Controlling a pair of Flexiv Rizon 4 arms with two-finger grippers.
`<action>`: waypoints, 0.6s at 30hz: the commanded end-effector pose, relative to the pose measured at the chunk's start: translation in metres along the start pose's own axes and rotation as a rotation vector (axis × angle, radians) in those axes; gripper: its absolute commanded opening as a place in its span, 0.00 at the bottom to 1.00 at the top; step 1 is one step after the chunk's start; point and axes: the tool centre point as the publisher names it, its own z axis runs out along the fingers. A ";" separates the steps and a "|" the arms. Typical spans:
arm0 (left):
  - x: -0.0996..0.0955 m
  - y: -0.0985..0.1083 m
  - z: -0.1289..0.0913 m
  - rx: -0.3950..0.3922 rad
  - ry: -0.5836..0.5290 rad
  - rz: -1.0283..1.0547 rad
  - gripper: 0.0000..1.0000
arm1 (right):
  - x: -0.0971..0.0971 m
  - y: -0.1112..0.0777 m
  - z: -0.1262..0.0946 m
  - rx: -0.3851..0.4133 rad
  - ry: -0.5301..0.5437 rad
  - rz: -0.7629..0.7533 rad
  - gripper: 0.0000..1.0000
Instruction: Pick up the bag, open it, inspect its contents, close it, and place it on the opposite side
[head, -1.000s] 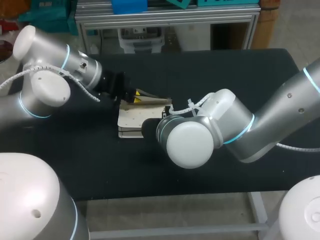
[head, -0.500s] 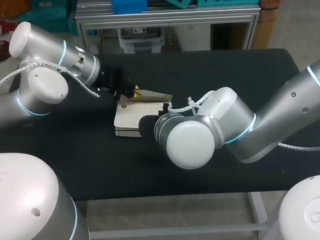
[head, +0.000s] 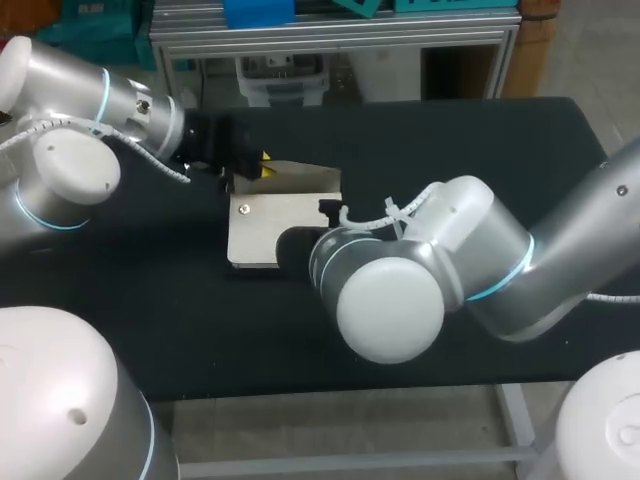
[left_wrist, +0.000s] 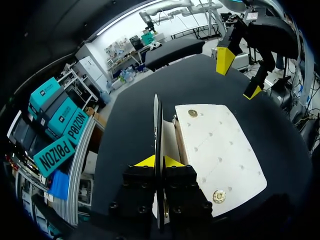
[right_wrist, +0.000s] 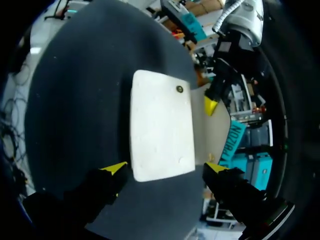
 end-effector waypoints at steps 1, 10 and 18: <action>0.005 -0.012 -0.018 -0.003 -0.017 0.002 0.00 | -0.002 -0.006 -0.013 -0.015 -0.030 0.008 1.00; 0.000 -0.029 -0.037 -0.008 -0.048 -0.012 0.00 | -0.008 -0.009 -0.024 -0.021 -0.063 0.021 0.47; -0.006 -0.033 -0.045 -0.015 -0.044 -0.063 0.00 | -0.020 -0.011 -0.027 -0.041 -0.078 0.027 0.00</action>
